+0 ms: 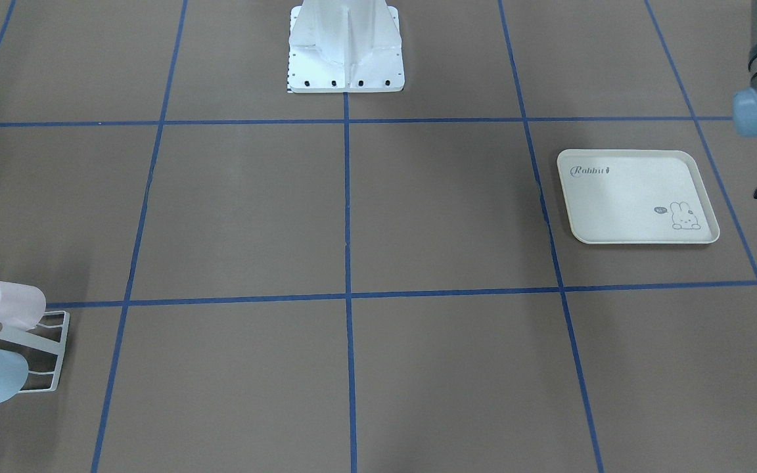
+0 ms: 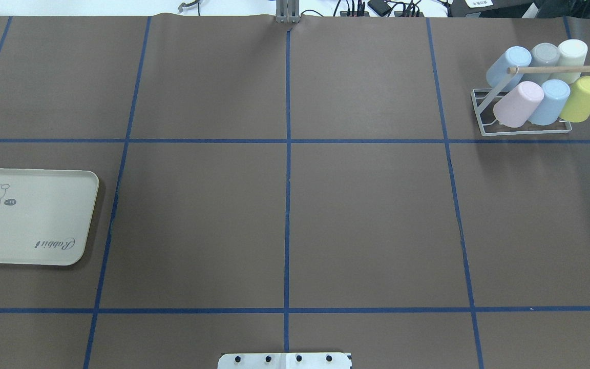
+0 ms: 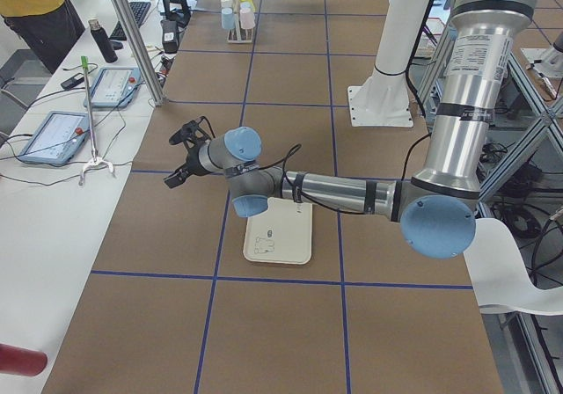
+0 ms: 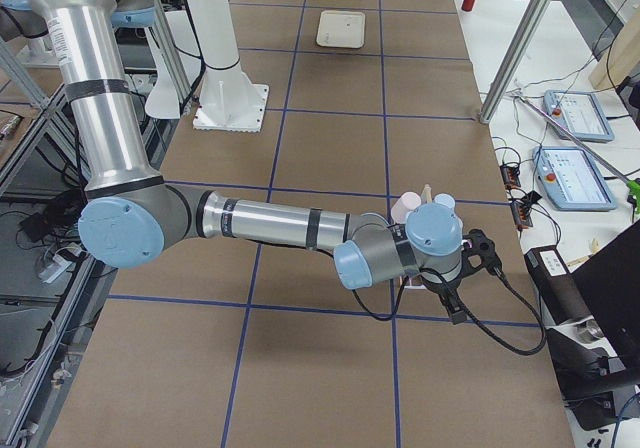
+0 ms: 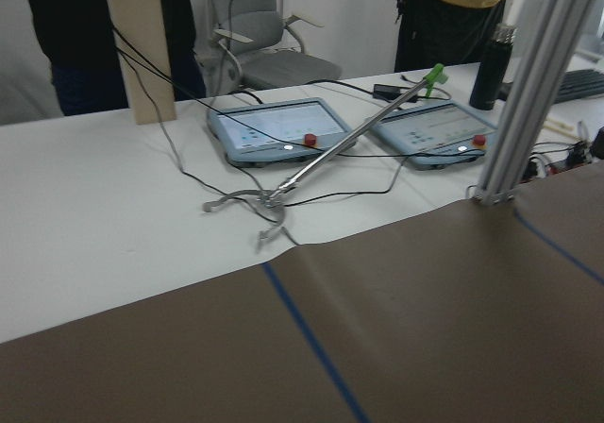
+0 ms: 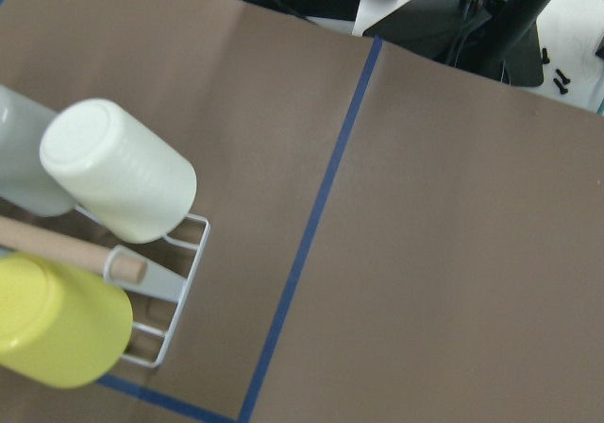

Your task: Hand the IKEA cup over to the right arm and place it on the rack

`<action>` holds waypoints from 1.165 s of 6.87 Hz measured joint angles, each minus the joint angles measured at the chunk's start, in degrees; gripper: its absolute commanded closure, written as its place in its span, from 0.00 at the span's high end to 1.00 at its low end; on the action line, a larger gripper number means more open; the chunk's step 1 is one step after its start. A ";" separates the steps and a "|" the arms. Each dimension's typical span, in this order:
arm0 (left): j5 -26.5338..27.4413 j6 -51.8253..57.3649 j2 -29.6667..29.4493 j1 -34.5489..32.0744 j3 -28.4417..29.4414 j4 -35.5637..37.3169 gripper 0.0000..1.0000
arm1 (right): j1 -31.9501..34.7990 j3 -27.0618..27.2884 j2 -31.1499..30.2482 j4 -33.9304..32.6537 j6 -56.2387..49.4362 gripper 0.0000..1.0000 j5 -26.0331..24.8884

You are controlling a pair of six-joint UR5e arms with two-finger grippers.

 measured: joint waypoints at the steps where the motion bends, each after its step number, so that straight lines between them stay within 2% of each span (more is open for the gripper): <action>1: -4.56 6.11 -1.19 -3.87 -0.18 11.18 1.00 | 0.09 1.49 0.02 -8.00 -4.99 1.00 -0.21; 2: -10.36 9.98 -2.97 -7.42 -0.64 22.23 1.00 | -0.12 4.03 0.10 -16.20 -8.26 1.00 -0.72; 3: -13.72 12.78 -3.83 -9.71 -2.25 32.05 1.00 | -0.64 6.94 -0.03 -22.96 -9.74 1.00 -1.62; 4: -14.88 14.03 -3.57 -10.62 -4.77 39.28 1.00 | -1.06 9.15 -0.41 -26.68 -10.26 1.00 -2.52; 6: -15.15 17.09 0.83 -10.96 -10.03 43.73 1.00 | -1.35 11.40 -1.04 -28.23 -10.30 1.00 -3.54; 8: -15.75 18.51 5.91 -10.71 -11.19 40.90 1.00 | -1.45 12.90 -2.05 -28.17 -9.63 1.00 -3.58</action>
